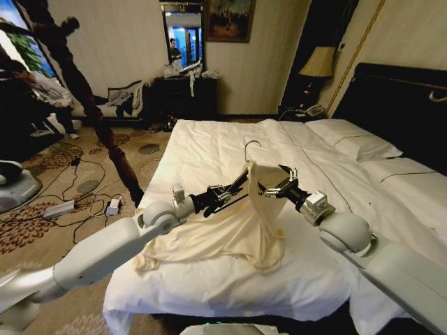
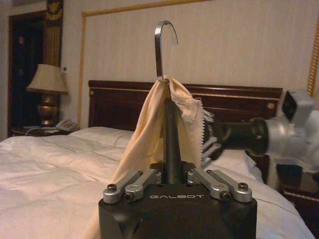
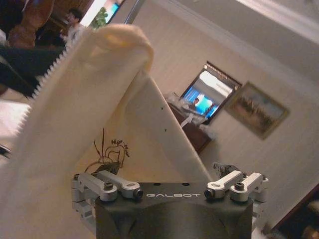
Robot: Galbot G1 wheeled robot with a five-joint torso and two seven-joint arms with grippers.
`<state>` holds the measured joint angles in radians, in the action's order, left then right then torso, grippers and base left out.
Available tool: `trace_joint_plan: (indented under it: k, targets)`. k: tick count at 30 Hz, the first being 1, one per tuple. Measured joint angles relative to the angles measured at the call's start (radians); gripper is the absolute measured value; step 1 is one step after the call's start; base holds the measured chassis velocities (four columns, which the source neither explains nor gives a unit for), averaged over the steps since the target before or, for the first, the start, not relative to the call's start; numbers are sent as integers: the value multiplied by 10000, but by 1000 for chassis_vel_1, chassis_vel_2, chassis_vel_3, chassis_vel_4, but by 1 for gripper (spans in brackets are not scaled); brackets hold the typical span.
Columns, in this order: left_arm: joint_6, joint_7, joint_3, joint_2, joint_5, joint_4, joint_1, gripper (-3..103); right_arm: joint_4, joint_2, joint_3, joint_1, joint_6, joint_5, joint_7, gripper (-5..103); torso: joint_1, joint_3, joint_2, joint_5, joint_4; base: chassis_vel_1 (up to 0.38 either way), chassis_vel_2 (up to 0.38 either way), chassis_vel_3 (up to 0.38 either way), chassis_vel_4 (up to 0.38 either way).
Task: Pick up the clothes from the bed and hang them on the clothes hanger.
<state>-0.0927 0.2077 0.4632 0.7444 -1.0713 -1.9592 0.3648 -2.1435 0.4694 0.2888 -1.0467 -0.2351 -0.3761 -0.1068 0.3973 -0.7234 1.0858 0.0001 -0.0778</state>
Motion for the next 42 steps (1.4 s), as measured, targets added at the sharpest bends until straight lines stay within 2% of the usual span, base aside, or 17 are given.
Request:
trace_joint_plan:
  k: [6, 9, 11, 15, 17, 18, 21, 22, 23, 24, 25, 26, 29, 35, 40, 41, 42]
  targets:
    - [-4, 130, 279, -85, 11, -114, -216, 16, 108, -88, -14, 0, 98, 630, 69, 102, 0, 0, 0, 0, -1, 0, 0, 0, 0]
    - [-9, 156, 374, -127, 96, -151, -218, 16, 133, -124, -14, -18, 99, 725, 45, 88, 0, 0, 0, -1, -1, 0, 0, 0, 0]
    - [-10, 156, 379, -125, 110, -163, -197, 16, 148, -125, -12, -27, 108, 777, 39, 88, 0, 0, 0, -1, 0, 0, 0, 0, 0]
    - [-25, 138, 386, -121, 133, -259, -135, 16, 311, -123, 35, -237, 252, 1161, 38, 66, 0, 0, 0, -1, -2, 0, 0, 0, 0]
    - [-31, 139, 386, -140, 131, -284, -135, 16, 334, -124, 61, -287, 279, 1237, 66, 66, 0, 0, 0, -1, -2, 0, 0, 0, 0]
    - [-34, 139, 382, -170, 126, -306, -135, 16, 349, -131, 82, -327, 301, 1319, 91, 61, 0, 0, 0, -1, -2, 0, 0, 0, 0]
    - [-43, 150, 352, -244, 67, -343, -177, 16, 467, -180, 146, -357, 531, 2125, 122, 44, 0, 0, 0, -1, 0, 0, 0, 0, 0]
    - [-43, 150, 352, -244, 67, -343, -177, 16, 467, -180, 146, -357, 531, 2125, 122, 44, 0, 0, 0, -1, 0, 0, 0, 0, 0]
    - [-46, 150, 345, -248, 40, -349, -196, 16, 527, -211, 174, -350, 691, 2579, 188, 44, 0, 0, 0, -1, 0, 0, 0, 0, 0]
    - [-48, 150, 342, -248, 24, -353, -214, 16, 550, -233, 189, -348, 780, 2845, 232, 38, 0, 0, 0, -2, 0, 0, 0, 0, 0]
    - [-56, 149, 341, -242, 7, -357, -248, 16, 571, -291, 225, -357, 986, 3506, 359, 33, 0, 1, 0, -1, -1, 0, 0, 0, 0]
    - [-56, 149, 341, -242, 7, -357, -248, 16, 571, -291, 225, -357, 986, 3506, 359, 33, 0, 1, 0, -1, -1, 0, 0, 0, 0]
    - [-91, 164, 313, -248, 9, -357, -250, 16, 589, -310, 298, -452, 1300, 4504, 603, 19, 0, 0, 0, -2, -1, 0, 0, 0, 0]
    - [-215, -35, 251, -294, 13, -398, -170, 16, 685, -250, 309, -501, 1452, 4691, 619, 19, 0, 0, 0, -1, -1, 0, 0, 0, 0]
    - [-400, -669, 165, -288, -104, -552, -159, 14, 785, -206, 313, -576, 1514, 4688, 348, 19, 0, 0, 0, -1, -2, 0, 0, 0, 0]
    - [-441, -848, 97, -307, -150, -587, -157, 19, 802, -190, 313, -581, 1519, 4690, 291, 19, 0, 0, 0, -1, -3, 0, 0, 0, 0]
    - [-496, -1013, 0, -384, -202, -649, -136, 19, 835, -174, 325, -591, 1522, 4682, 198, 19, 0, 0, 0, -1, -2, 0, 0, 0, 0]
